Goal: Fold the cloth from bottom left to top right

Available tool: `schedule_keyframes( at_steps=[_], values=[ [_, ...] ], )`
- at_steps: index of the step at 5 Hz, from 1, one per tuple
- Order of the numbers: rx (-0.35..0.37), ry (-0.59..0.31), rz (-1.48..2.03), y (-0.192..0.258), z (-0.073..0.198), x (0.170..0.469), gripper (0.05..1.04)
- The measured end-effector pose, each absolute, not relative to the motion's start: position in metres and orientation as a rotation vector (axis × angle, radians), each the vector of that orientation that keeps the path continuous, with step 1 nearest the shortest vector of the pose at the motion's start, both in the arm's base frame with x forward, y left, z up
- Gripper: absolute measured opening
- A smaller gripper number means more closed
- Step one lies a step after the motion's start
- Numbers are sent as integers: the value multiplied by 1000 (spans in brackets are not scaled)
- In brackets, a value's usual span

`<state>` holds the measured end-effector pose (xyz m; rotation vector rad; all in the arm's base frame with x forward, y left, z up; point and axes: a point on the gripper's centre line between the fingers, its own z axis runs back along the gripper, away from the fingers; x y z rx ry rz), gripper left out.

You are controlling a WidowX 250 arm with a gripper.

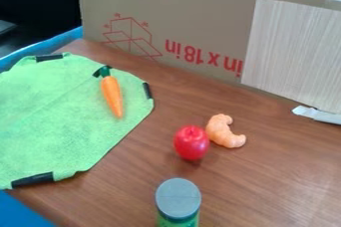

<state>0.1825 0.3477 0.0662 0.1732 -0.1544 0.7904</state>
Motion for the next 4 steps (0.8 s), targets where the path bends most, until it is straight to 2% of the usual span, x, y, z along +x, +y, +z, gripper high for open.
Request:
schedule_keyframes(
  at_steps=[4],
  values=[
    [212,-163,828,348,41,179,1000]
  ],
)
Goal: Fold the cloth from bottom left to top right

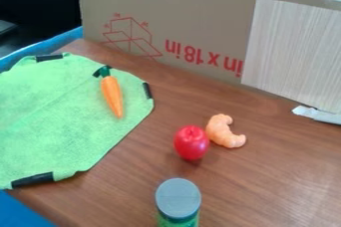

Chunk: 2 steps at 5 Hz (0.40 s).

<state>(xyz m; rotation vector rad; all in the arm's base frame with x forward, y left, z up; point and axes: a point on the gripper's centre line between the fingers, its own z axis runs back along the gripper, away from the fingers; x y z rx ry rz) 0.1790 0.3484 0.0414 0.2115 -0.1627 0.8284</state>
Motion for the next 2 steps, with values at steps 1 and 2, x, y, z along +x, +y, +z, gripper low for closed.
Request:
schedule_keyframes(
  at_steps=[1,2],
  values=[
    [214,-168,824,349,39,180,1000],
    [214,-171,828,349,37,180,945]
  ],
)
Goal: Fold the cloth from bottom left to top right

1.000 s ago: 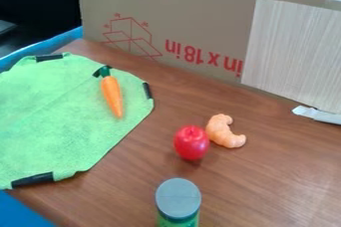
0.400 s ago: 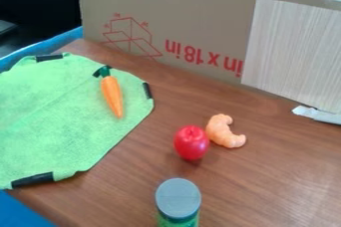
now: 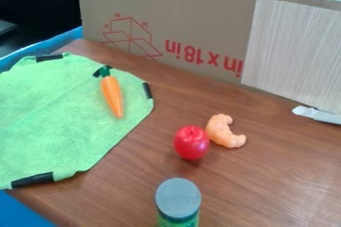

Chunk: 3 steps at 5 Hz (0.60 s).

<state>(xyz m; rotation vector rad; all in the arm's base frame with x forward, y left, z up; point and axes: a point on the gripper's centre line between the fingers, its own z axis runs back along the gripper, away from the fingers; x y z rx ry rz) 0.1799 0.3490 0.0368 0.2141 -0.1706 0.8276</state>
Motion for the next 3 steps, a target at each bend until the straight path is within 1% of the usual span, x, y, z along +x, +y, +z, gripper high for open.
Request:
schedule_keyframes(
  at_steps=[2,3],
  values=[
    [200,-185,849,348,36,182,359],
    [193,-186,840,347,37,183,154]
  ],
)
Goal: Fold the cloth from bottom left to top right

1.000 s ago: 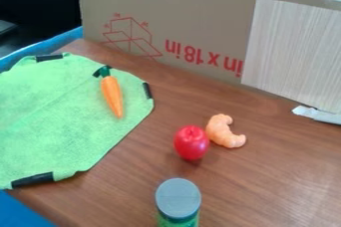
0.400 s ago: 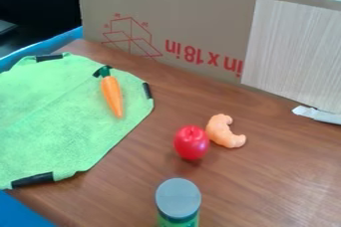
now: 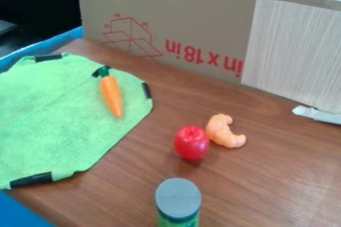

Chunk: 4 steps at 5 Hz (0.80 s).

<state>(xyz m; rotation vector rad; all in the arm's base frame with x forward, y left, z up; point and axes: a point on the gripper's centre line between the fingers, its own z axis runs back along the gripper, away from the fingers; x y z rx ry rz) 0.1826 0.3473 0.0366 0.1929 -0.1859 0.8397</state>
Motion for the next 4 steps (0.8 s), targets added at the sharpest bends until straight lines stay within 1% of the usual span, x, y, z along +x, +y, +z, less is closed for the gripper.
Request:
schedule_keyframes(
  at_steps=[1,2,3,4],
  values=[
    [175,-183,841,345,36,183,62],
    [137,-170,830,338,36,184,52],
    [97,-165,821,324,50,184,52],
    [42,-162,824,301,65,200,52]
  ],
)
